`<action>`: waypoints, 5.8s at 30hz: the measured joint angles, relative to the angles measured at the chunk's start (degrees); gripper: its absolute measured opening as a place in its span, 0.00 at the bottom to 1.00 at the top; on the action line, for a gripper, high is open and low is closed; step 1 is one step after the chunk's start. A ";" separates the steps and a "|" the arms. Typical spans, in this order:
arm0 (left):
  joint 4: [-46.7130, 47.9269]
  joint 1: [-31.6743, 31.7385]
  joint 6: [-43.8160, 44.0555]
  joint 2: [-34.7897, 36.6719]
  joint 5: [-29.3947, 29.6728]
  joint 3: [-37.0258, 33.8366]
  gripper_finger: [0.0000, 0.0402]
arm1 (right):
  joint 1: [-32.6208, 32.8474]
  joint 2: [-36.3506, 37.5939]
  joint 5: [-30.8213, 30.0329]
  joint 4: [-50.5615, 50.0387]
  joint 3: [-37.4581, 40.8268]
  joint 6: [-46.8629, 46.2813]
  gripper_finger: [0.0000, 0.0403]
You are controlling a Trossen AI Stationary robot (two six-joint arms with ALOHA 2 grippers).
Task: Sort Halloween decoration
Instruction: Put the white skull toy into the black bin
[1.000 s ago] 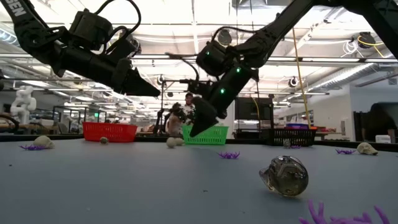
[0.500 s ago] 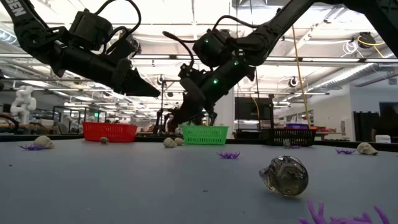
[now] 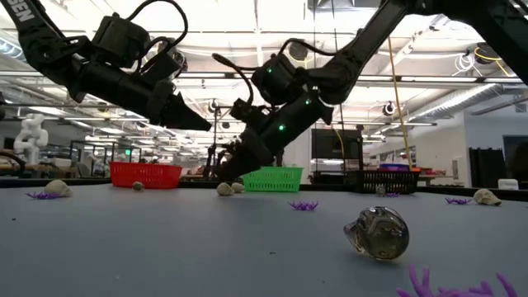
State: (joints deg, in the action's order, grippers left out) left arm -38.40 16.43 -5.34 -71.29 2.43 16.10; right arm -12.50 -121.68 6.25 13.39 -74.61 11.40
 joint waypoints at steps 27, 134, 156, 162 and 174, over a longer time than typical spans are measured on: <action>-0.03 -0.02 -0.07 0.00 -0.01 0.00 0.33 | 0.12 -0.70 9.02 -6.18 -0.02 -6.55 0.35; 1.44 0.00 0.04 0.00 -0.03 0.00 0.33 | -26.69 30.62 -13.74 -41.48 5.95 1.39 0.18; 1.39 0.00 0.82 0.00 2.29 0.00 0.33 | -44.43 30.60 -11.99 -33.75 21.88 -7.51 0.19; 1.21 0.00 5.60 0.00 2.59 0.00 0.33 | -44.88 30.60 -12.01 -33.75 23.19 -7.04 0.20; 2.98 0.00 8.03 0.00 2.55 3.53 0.33 | -44.95 29.50 -12.12 -32.88 23.78 -5.30 0.33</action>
State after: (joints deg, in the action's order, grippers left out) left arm -35.42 16.43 2.69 -71.29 4.97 19.63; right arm -57.45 -92.18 -5.87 -19.49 -50.83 6.09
